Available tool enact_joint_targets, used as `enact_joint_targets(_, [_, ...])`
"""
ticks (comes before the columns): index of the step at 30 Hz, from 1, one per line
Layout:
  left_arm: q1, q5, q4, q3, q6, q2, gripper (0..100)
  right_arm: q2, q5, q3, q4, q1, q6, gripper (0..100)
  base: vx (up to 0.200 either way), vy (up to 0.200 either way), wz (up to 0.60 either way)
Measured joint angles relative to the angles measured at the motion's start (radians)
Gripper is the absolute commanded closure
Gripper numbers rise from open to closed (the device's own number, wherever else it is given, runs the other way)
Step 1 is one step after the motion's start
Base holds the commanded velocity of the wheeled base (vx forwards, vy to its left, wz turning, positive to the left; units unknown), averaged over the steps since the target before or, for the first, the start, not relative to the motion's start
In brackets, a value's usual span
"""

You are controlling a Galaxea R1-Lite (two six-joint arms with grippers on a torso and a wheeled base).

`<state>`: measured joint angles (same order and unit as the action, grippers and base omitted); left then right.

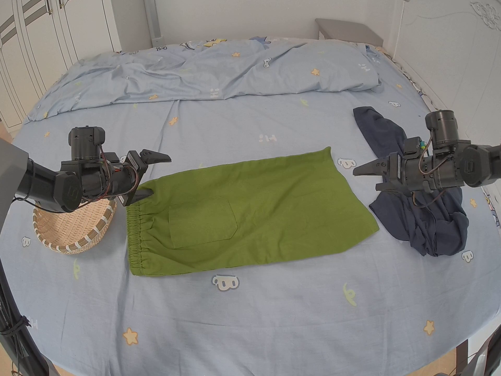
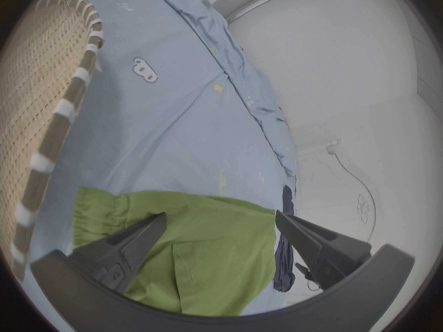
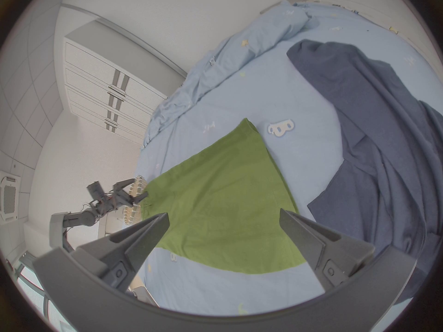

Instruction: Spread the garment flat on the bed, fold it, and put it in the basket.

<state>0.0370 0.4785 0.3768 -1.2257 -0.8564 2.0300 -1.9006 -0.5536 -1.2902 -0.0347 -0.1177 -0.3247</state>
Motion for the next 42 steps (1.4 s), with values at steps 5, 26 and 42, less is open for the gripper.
enact_joint_targets(5, [-0.005,-0.04,0.008,-0.087,-0.021,0.067,0,0.104,-0.003,0.074,0.036,0.0,-0.023,0,0.0,0.0,0.0])
enact_joint_targets(26, [-0.017,0.103,0.057,0.436,0.129,-0.24,0,0.203,-0.006,0.109,0.046,0.007,-0.031,0,0.0,0.0,0.0])
enact_joint_targets(42, [-0.195,0.24,0.137,0.658,0.442,-0.256,0,0.208,-0.005,0.135,0.048,-0.013,-0.026,0,0.0,0.0,0.0])
